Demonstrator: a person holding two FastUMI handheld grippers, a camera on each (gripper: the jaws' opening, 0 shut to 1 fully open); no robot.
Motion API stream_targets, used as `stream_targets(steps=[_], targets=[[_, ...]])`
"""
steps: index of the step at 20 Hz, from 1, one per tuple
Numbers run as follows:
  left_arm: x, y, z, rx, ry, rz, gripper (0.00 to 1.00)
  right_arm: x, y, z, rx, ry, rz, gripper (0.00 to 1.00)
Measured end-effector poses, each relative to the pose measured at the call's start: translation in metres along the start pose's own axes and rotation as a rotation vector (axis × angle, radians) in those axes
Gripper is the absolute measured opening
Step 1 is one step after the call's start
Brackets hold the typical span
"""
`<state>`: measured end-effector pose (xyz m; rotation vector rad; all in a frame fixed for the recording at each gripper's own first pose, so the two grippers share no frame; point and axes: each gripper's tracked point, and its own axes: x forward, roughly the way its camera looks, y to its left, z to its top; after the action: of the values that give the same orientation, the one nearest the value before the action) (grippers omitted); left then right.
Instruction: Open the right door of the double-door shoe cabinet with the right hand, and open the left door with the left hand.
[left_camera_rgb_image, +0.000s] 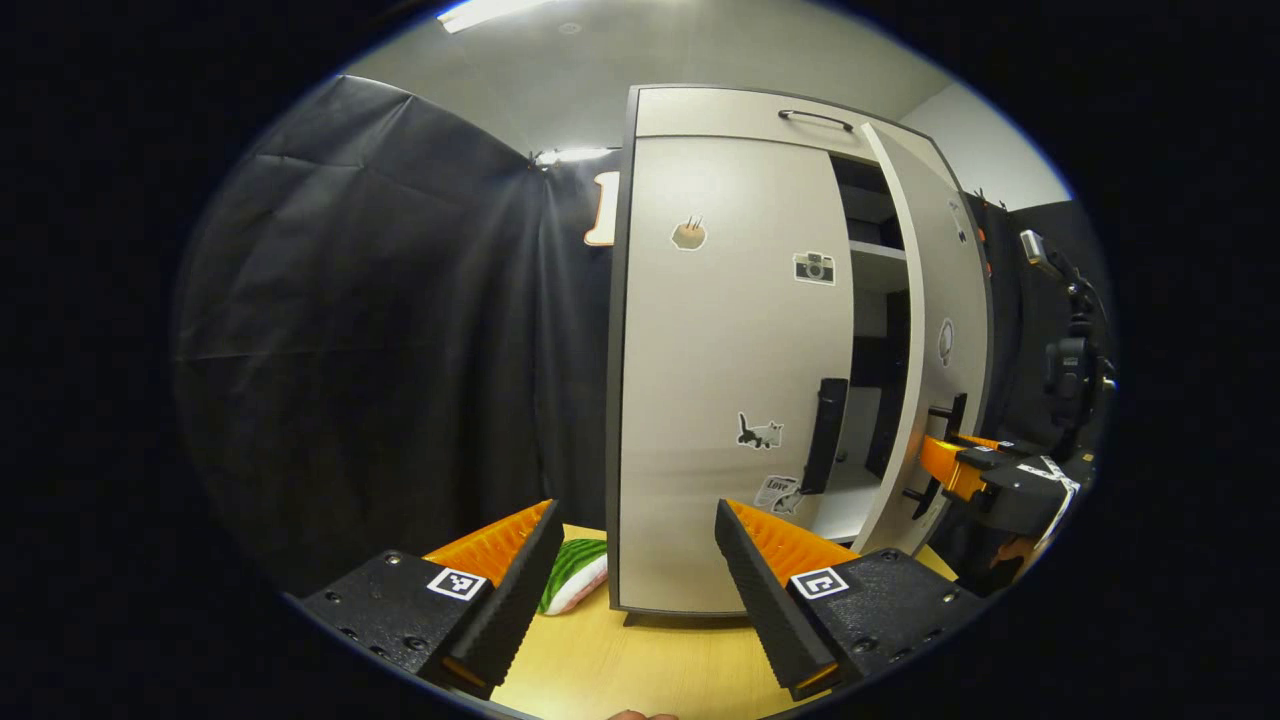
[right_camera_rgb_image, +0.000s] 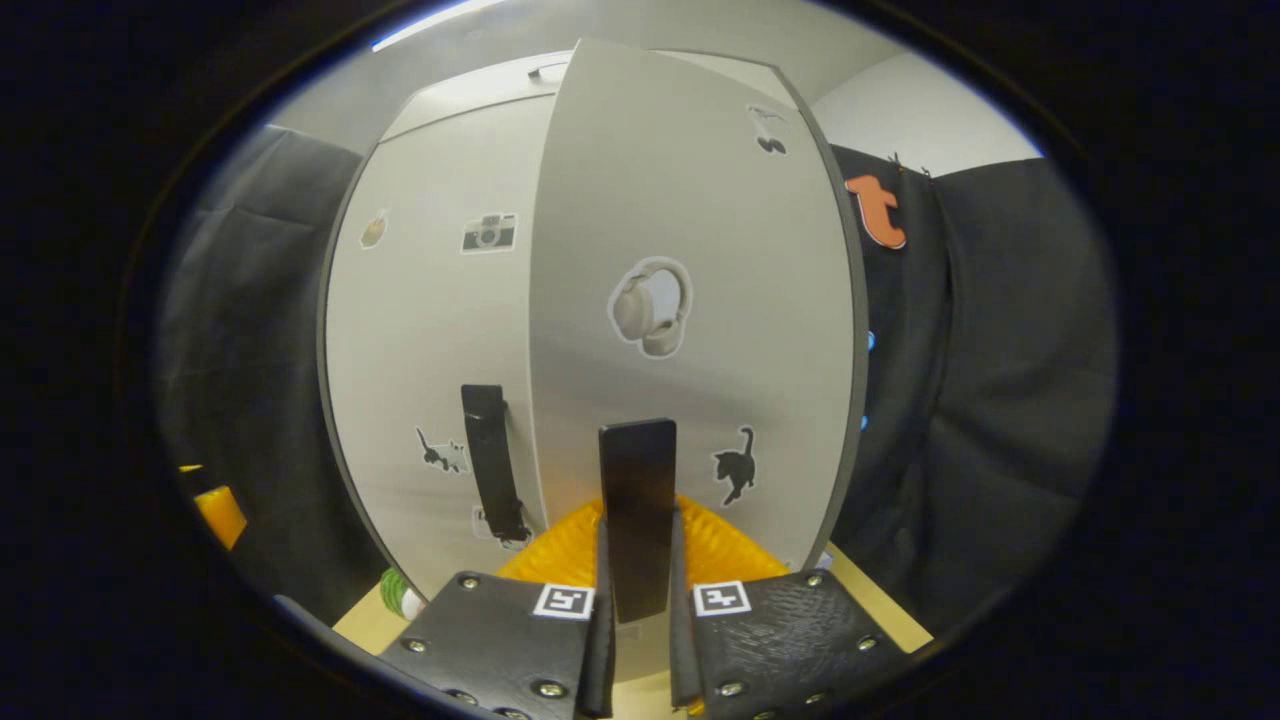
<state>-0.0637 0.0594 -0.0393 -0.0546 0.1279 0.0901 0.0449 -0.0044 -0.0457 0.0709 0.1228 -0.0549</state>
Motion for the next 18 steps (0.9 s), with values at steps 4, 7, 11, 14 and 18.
stream_targets(steps=[4,7,11,14,18], targets=[[0.000,-0.016,-0.003,-0.002,0.008,-0.040,0.95,-0.004,-0.005,0.001,0.003,-0.002,-0.011,0.22],[0.001,-0.025,-0.003,0.002,0.005,-0.062,0.94,-0.008,-0.010,0.001,0.006,0.000,-0.021,0.22],[0.004,-0.040,-0.006,-0.004,0.016,-0.096,0.94,-0.013,-0.016,0.002,0.001,-0.014,-0.039,0.22],[0.007,-0.054,-0.010,-0.001,0.025,-0.126,0.95,-0.017,-0.022,0.001,0.005,-0.021,-0.052,0.22],[0.008,-0.072,-0.014,0.004,0.036,-0.164,0.95,-0.024,-0.032,0.001,0.015,-0.025,-0.069,0.22]])
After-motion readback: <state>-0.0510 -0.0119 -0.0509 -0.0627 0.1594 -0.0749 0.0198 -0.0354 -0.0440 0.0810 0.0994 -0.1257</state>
